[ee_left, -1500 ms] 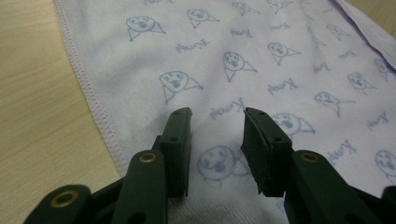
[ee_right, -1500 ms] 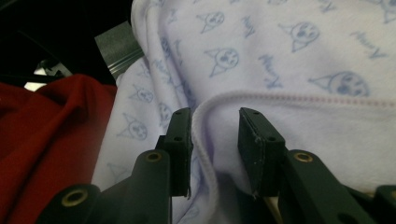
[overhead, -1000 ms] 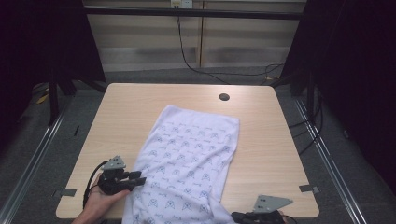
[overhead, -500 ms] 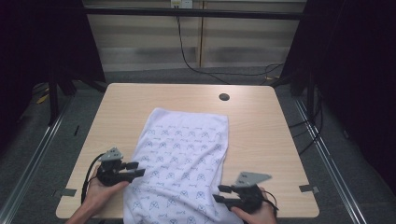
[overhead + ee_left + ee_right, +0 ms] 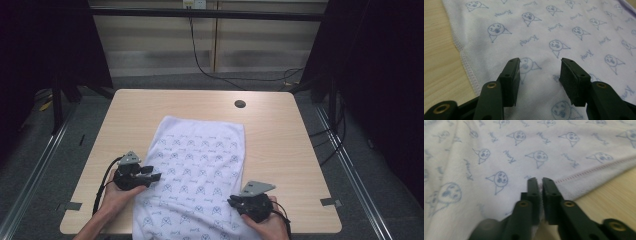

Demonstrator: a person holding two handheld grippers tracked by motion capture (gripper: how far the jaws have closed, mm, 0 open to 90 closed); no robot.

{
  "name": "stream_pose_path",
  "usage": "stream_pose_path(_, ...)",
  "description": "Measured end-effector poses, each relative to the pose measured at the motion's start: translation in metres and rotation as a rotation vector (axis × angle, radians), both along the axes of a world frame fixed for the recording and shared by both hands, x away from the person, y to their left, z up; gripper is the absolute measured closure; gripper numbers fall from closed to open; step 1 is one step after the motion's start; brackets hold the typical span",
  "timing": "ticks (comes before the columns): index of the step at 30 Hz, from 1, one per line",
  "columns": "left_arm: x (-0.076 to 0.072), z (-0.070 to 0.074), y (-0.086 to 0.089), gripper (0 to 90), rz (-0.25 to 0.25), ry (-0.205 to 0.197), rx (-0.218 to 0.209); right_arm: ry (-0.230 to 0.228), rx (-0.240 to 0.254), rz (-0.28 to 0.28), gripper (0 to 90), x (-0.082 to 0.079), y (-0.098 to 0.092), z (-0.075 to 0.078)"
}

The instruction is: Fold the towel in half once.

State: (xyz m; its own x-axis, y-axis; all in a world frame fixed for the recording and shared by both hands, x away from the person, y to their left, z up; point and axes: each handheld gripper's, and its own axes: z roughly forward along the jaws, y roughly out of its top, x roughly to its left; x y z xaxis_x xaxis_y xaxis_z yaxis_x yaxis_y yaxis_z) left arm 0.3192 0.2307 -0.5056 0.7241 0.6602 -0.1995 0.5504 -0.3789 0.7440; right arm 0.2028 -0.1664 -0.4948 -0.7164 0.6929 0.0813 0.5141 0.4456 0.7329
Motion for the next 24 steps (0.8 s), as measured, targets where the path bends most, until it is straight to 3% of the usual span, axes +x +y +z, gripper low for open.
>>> stream_pose_path(1,0.000,0.000,0.001,50.5,-0.002,0.004,-0.003,0.005,0.018,-0.009,88.0,-0.002,-0.007,0.001)
stream_pose_path(4,0.000,-0.001,0.001,50.3,-0.003,-0.001,-0.007,0.016,0.010,-0.059,88.9,-0.011,-0.028,0.001)
stream_pose_path(6,-0.001,-0.001,-0.001,50.3,-0.012,0.002,-0.015,0.028,0.046,-0.101,89.0,-0.019,-0.044,0.002)
stream_pose_path(7,-0.002,-0.001,-0.002,50.2,-0.023,-0.003,-0.007,0.024,0.038,-0.138,89.5,-0.031,-0.059,0.005)
stream_pose_path(10,-0.007,-0.002,-0.008,50.4,-0.078,0.018,-0.038,0.038,0.052,-0.160,89.3,-0.040,-0.069,0.008)
stream_pose_path(13,-0.022,0.000,-0.017,49.7,-0.139,0.003,-0.013,0.027,0.044,-0.162,85.2,-0.050,-0.074,0.013)
stream_pose_path(15,-0.030,0.001,-0.019,49.7,-0.180,0.013,-0.015,-0.002,0.068,-0.172,76.4,-0.039,-0.070,0.018)
stream_pose_path(16,-0.033,0.002,-0.019,49.7,-0.200,0.029,-0.014,-0.002,0.068,-0.172,76.4,-0.039,-0.070,0.018)
stream_pose_path(19,-0.036,0.004,-0.020,51.5,-0.224,0.023,0.010,-0.025,0.098,-0.147,69.3,-0.013,-0.059,0.021)
stream_pose_path(21,-0.027,0.004,-0.021,51.7,-0.187,0.017,-0.007,-0.016,0.106,-0.111,68.8,0.013,-0.049,0.018)
stream_pose_path(24,-0.001,0.005,-0.021,51.2,-0.102,0.004,-0.003,0.004,0.073,-0.098,64.8,0.047,-0.036,0.008)
